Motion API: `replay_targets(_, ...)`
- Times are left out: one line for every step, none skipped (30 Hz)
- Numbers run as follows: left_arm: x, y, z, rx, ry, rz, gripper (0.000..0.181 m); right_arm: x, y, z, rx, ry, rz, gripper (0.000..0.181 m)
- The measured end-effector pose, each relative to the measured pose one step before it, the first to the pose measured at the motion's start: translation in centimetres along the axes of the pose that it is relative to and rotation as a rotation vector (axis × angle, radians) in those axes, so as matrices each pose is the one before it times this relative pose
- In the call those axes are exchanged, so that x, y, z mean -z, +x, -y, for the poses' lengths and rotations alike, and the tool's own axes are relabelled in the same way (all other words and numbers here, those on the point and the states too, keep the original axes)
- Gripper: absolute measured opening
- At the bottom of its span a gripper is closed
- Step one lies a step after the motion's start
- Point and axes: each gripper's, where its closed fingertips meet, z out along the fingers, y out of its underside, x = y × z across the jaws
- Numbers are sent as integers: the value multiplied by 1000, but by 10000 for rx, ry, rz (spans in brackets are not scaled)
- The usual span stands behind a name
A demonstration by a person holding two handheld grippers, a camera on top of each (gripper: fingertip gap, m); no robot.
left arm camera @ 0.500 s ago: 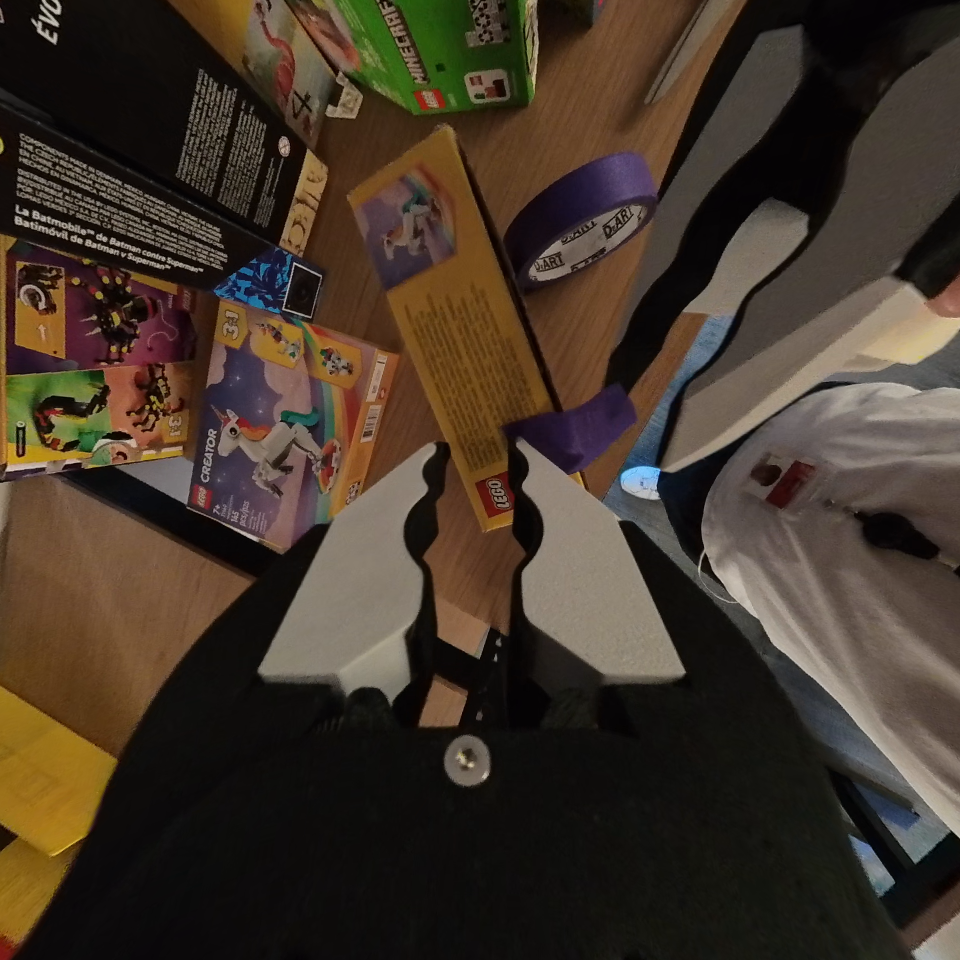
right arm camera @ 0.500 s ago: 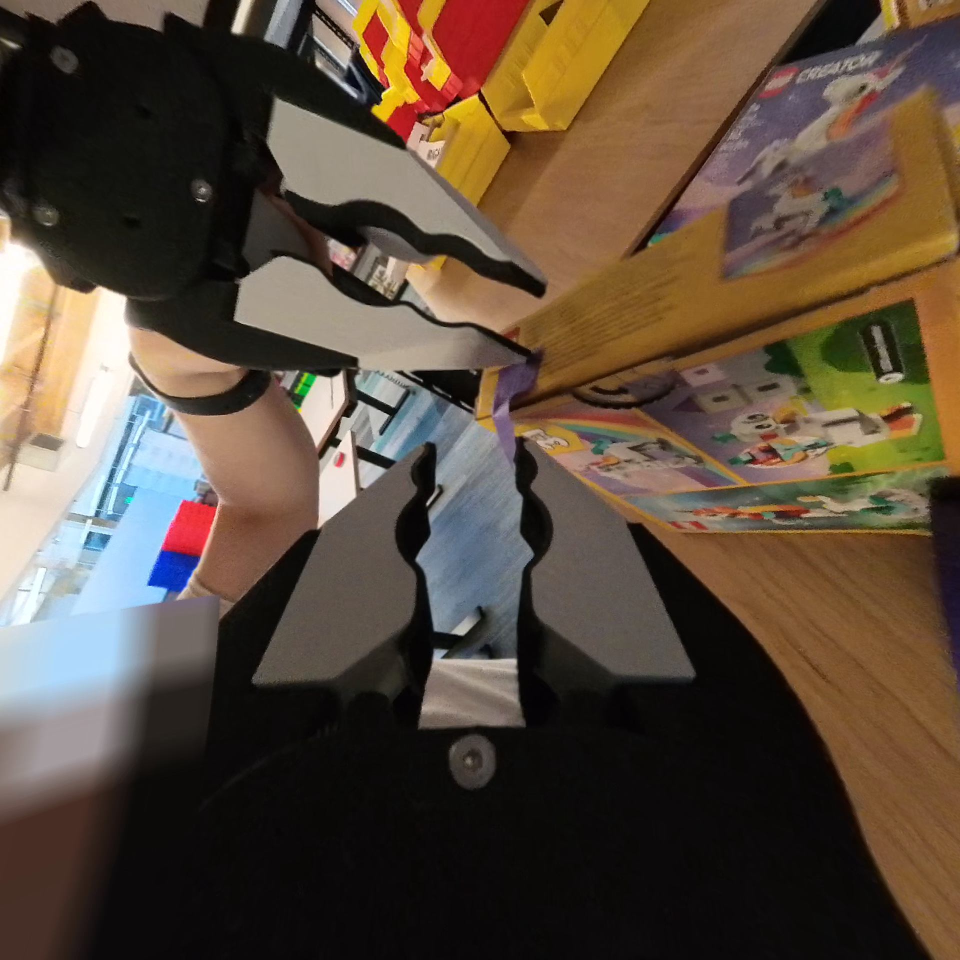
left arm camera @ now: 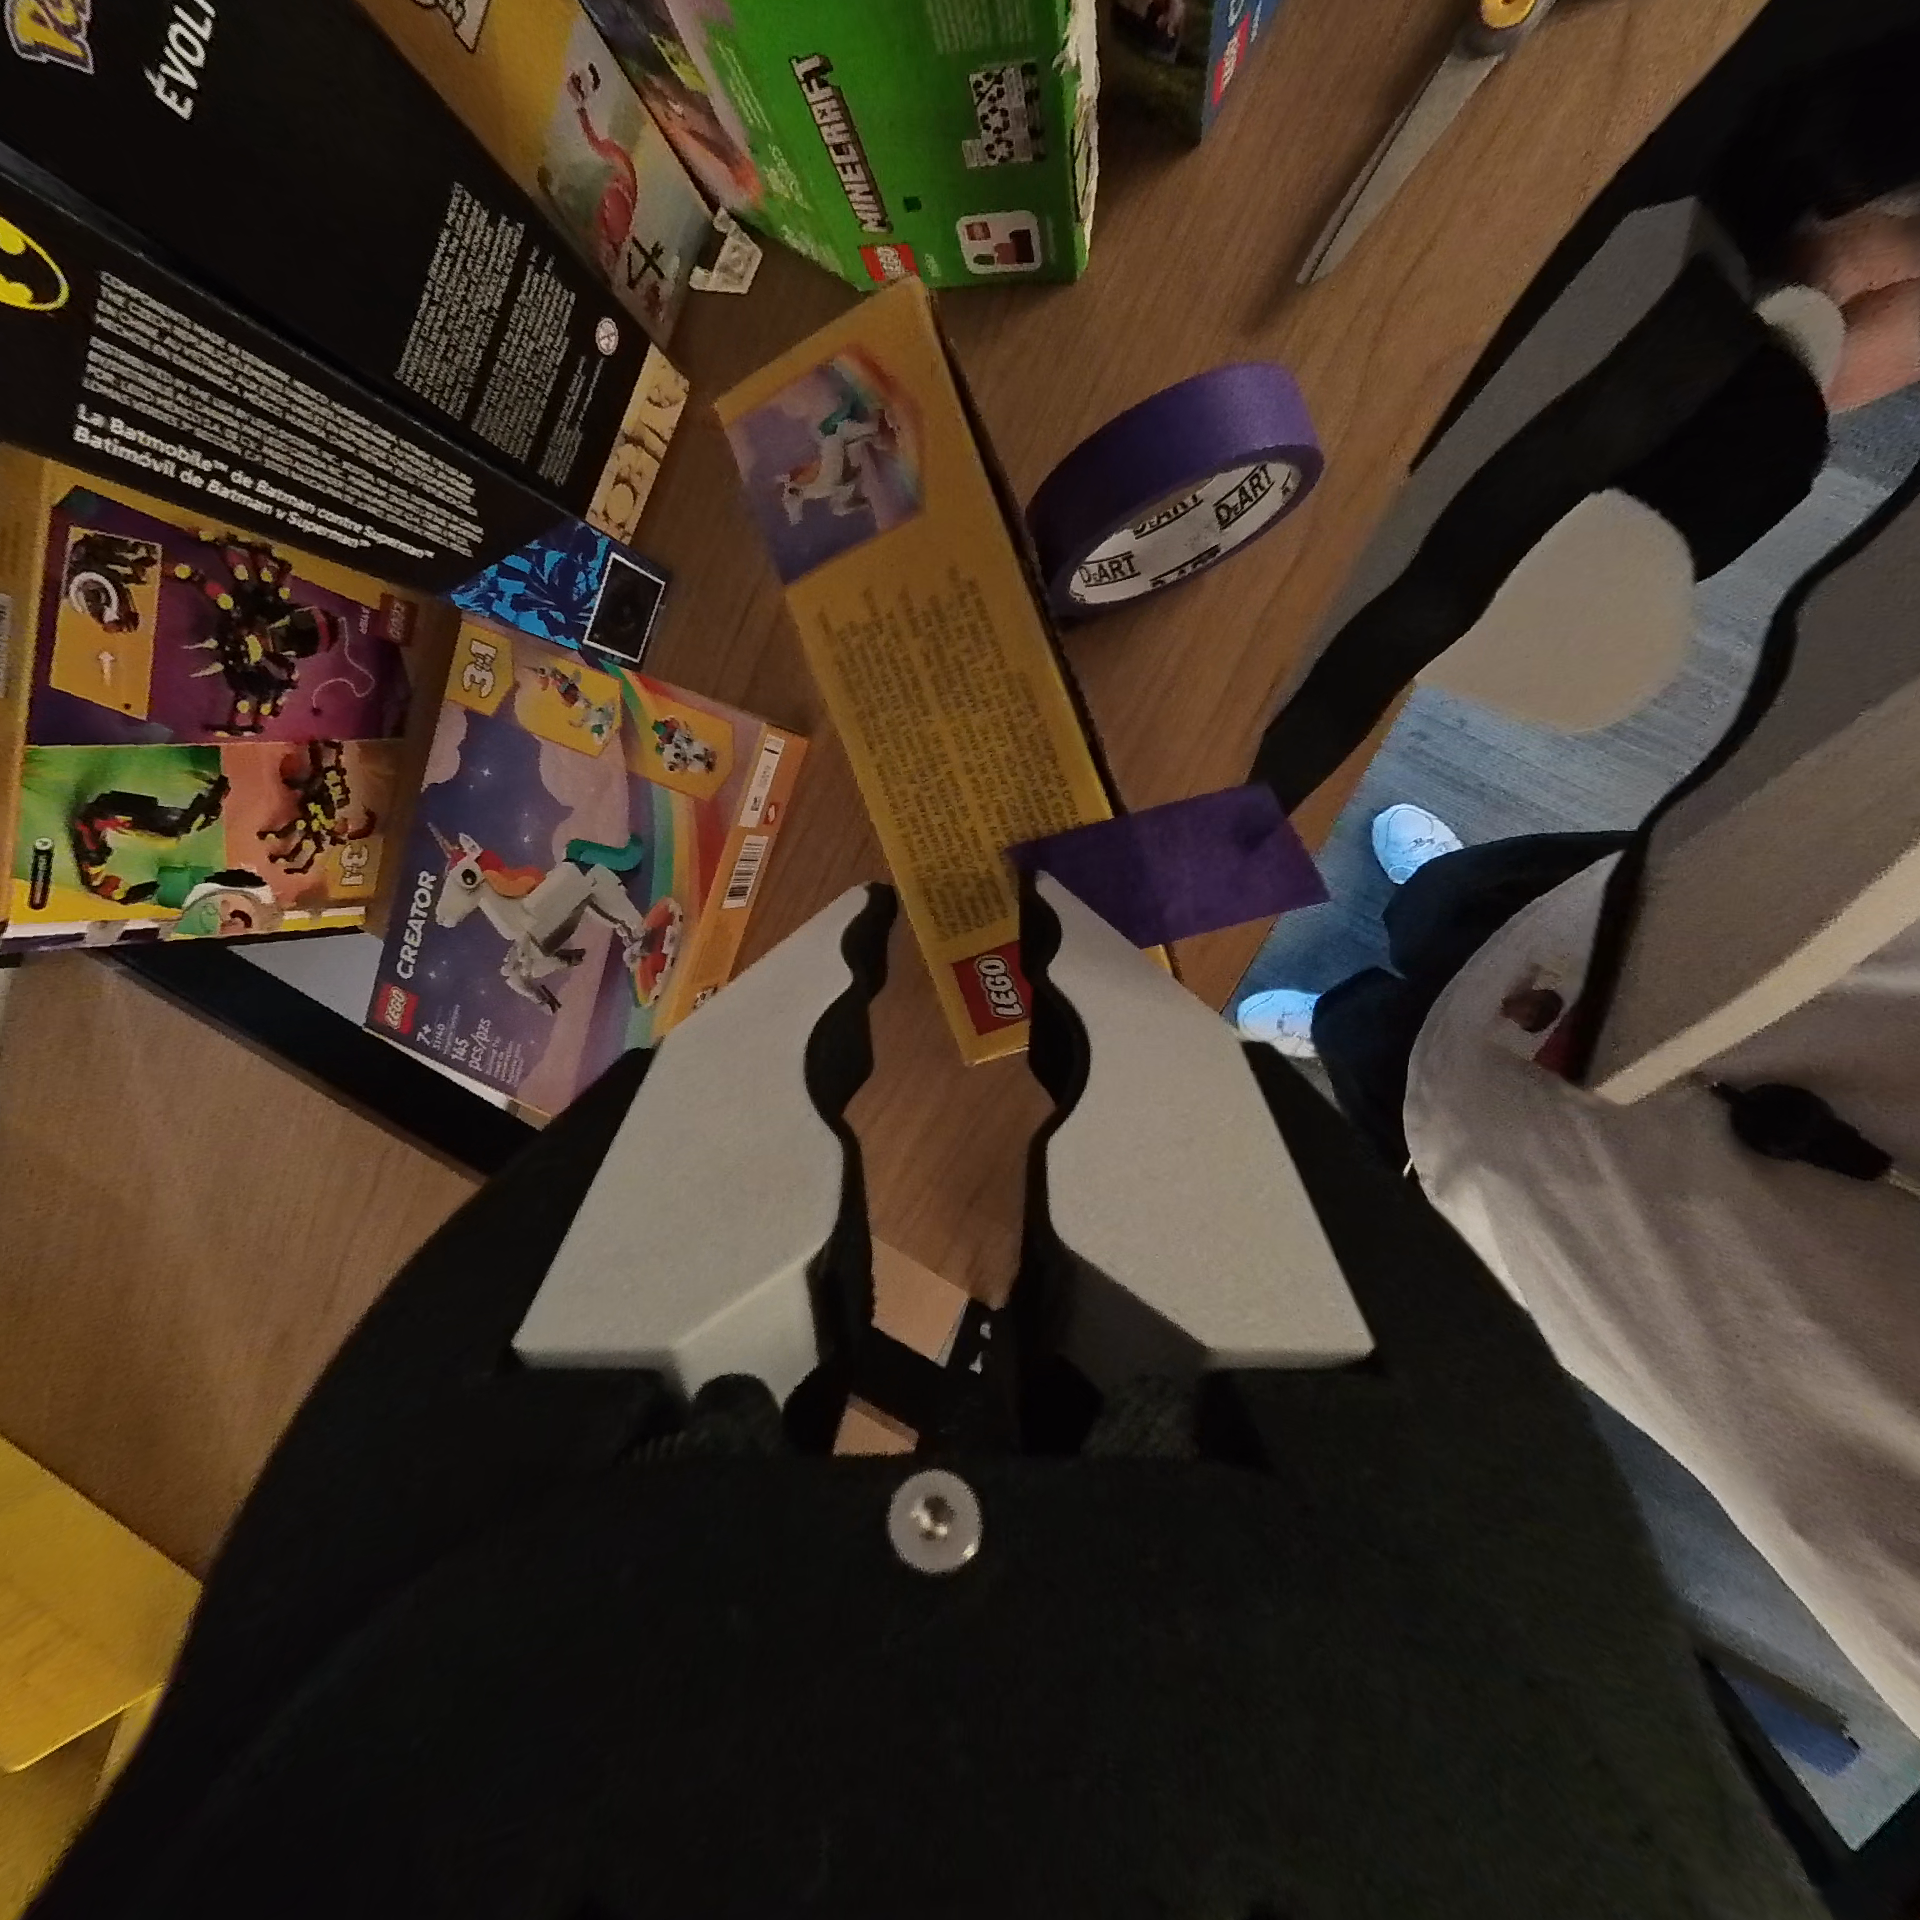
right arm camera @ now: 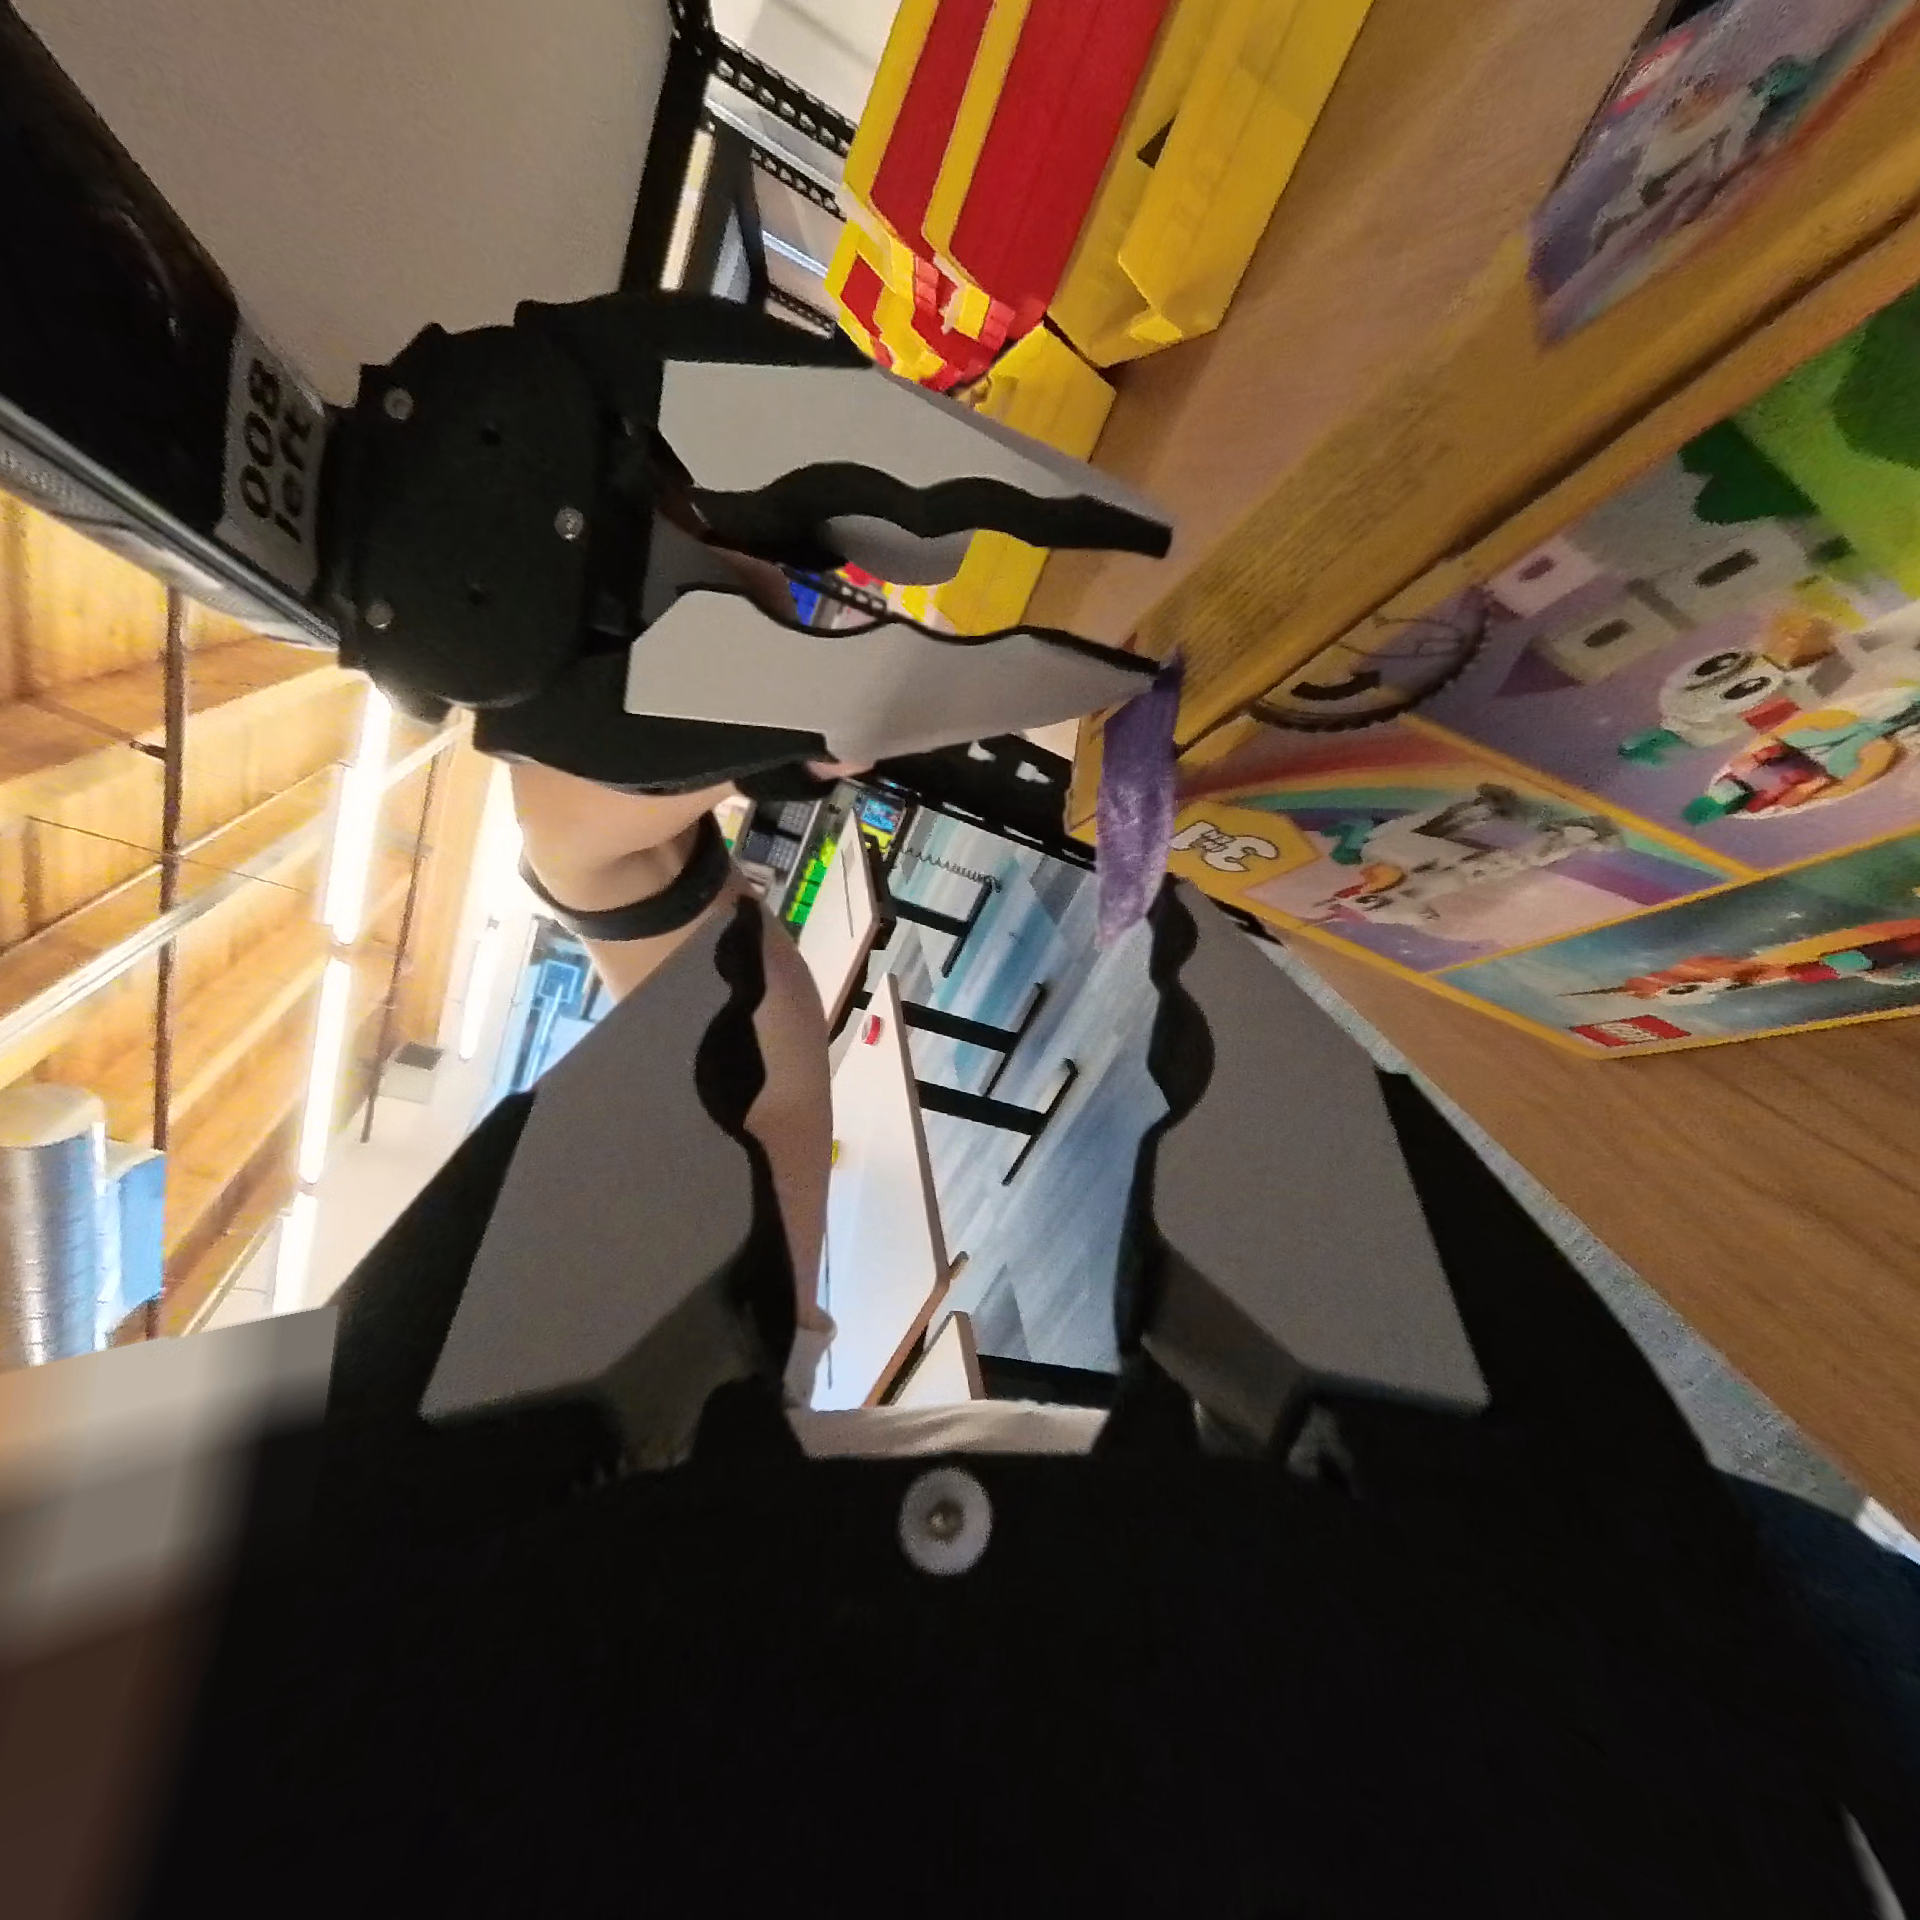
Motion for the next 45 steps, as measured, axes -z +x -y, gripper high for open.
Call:
replay_targets(-8, 61, 44, 7, 37, -30, 23, 160, -14, -21, 10, -9, 11, 74)
replay_targets(-7, 104, 63, 1, 42, -33, 23, 132, -93, 13, 14, 41, 18, 74)
replay_targets(-25, 83, 35, -1, 32, -7, 22, 125, -203, 85, -35, 111, 67, 75)
replay_targets(-13, 84, 47, -25, 34, 0, 21, 105, -155, 114, -41, 129, 20, 75)
replay_targets(-40, 86, 50, -35, 42, 20, 19, 30, -20, -8, 46, 36, -98, 79)
replay_targets(-77, 33, -25, -55, -8, 63, 10, 44, 234, -44, 37, 24, -291, 88)
replay_targets(-71, -213, -223, -156, -137, 259, 0, 156, 340, 110, 129, 131, -349, 97)
replay_targets(-69, -741, -435, -243, -257, 628, 0, 249, -54, 123, 66, 153, -55, 99)
replay_targets(-134, -1096, -604, -271, -327, 884, 0, 213, -265, -6, 32, 21, 131, 98)
replay_targets(-260, -1023, -618, -352, -345, 878, 0, 206, 37, -145, 197, -179, -66, 98)
replay_targets(-327, -818, -551, -347, -360, 750, 0, 279, 442, 324, 583, 49, -367, 98)
replay_targets(-349, -569, -414, -219, -326, 566, 0, 322, 482, 781, 759, 279, -382, 98)
replay_targets(-241, -333, -151, -46, -157, 334, 0, 228, 457, 781, 695, 197, -285, 98)
replay_targets(-56, -60, 378, 136, 223, 37, 0, 23, -1, 749, 506, 156, 142, 97)
replay_targets(266, 252, 890, 337, 614, -325, 0, -157, -874, 459, 439, -73, 842, 92)
replay_targets(504, 536, 987, 500, 672, -592, 1, -53, -485, -24, 348, -415, 748, 91)
replay_targets(432, 468, 746, 460, 473, -480, 15, 190, -676, 183, 887, -130, 881, 86)
replay_targets(174, 196, 215, 257, 156, -169, 21, 498, -600, -493, 1293, -285, 799, 73)
replay_targets(-149, 196, -311, 65, -115, -21, 24, 698, 653, -712, 909, -183, -112, 78)
replay_targets(-580, 360, -593, -75, -280, -45, 31, 714, 1042, -717, 1005, 63, -495, 87)
replay_targets(-920, 591, -862, -166, -415, -144, 40, 707, 338, -707, 1034, 30, -135, 87)
replay_targets(-1044, 560, -1045, -172, -543, -106, 46, 641, 532, -265, 809, 163, -315, 85)
replay_targets(-989, 343, -886, -161, -519, 49, 50, 433, 635, 82, 629, 311, -292, 83)
replay_targets(-732, 74, -487, -103, -287, 213, 48, 85, 318, 723, 105, 763, 51, 78)
replay_targets(-362, -179, 54, 101, 91, 307, 38, -244, -61, 818, -78, 889, 394, 56)
replay_targets(21, -292, 523, 402, 555, 272, 30, -518, 296, 474, -18, 787, 71, 46)
replay_targets(258, -192, 551, 788, 774, 60, 27, -608, 552, -29, 124, 521, -224, 46)
replay_targets(439, 173, 223, 1221, 714, -259, 33, -759, 759, -305, -77, 208, -377, 46)
replay_targets(596, 473, 76, 1423, 781, -484, 35, -811, 4, -459, -37, -76, 143, 42)
replay_targets(734, 590, 72, 1317, 988, -522, 39, -711, 96, -564, -54, -237, 89, 39)
replay_targets(852, 595, 203, 1110, 1225, -526, 39, -540, 786, -652, -111, -413, -356, 35)
replay_targets(847, 505, 450, 859, 1398, -550, 41, -464, 351, -671, -103, -468, -28, 38)
replay_targets(737, 179, 635, 548, 1343, -401, 48, -358, -63, -359, -110, -215, 257, 40)
replay_targets(623, -263, 658, 456, 1141, -131, 55, -251, 151, -270, 14, -129, 160, 40)
replay_targets(485, 16, 367, 428, 860, -272, 61, -100, 177, 75, 47, 69, 164, 39)
replay_targets(336, 477, -137, 245, 535, -448, 65, 85, -52, 536, -46, 392, 309, 42)
replay_targets(333, 486, -257, 203, 511, -376, 69, 252, -14, 658, -144, 407, 309, 42)
replay_targets(342, 412, -536, 101, 329, -273, 74, 403, 68, 888, -238, 502, 134, 42)
replay_targets(166, 206, -1058, -170, -48, -15, 80, 460, -192, 993, -50, 572, 131, 40)
replay_targets(-28, 279, -1163, -392, -124, 104, 79, 404, 291, 466, 40, 223, -160, 40)
replay_targets(-180, 280, -950, -432, -84, 154, 81, 323, 289, 195, -41, 99, -76, 40)
replay_targets(-285, 29, -663, -398, -83, 295, 86, 191, -149, 182, -185, 114, 227, 40)
replay_targets(-323, 45, -630, -363, -158, 348, 93, 128, -41, -24, -362, -30, 167, 41)
replay_targets(-327, 194, -682, -227, -224, 280, 97, 119, 36, -64, -302, -42, 118, 42)
replay_targets(-324, 305, -640, -88, -202, 159, 100, 91, 70, -99, -185, -61, 87, 42)
